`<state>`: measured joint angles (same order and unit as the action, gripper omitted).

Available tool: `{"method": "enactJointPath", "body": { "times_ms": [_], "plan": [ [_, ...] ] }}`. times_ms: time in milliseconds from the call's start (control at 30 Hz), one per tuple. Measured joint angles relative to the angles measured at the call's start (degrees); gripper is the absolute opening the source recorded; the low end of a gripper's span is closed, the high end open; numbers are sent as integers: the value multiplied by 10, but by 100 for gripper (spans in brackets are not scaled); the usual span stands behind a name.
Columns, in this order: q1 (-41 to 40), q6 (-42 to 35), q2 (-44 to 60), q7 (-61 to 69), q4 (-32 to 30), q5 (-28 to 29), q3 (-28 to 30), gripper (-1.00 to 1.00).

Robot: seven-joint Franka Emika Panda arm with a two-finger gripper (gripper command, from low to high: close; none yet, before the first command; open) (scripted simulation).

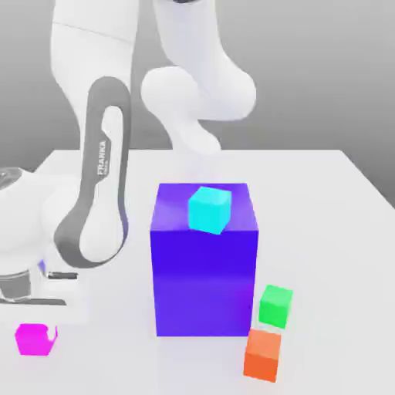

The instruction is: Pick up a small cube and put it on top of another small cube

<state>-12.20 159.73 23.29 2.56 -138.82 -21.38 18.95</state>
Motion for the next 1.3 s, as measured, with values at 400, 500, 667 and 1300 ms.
{"method": "enactJointPath", "body": {
  "times_ms": [400,500,667,1300],
  "plan": [
    [198,-179,-79,-171,48,226,18,-100],
    [248,-198,-107,-171,33,270,-12,-100],
    [323,-222,-159,-159,0,336,-72,-100],
    [460,62,-201,179,-240,189,-96,-100]
  ]
}}
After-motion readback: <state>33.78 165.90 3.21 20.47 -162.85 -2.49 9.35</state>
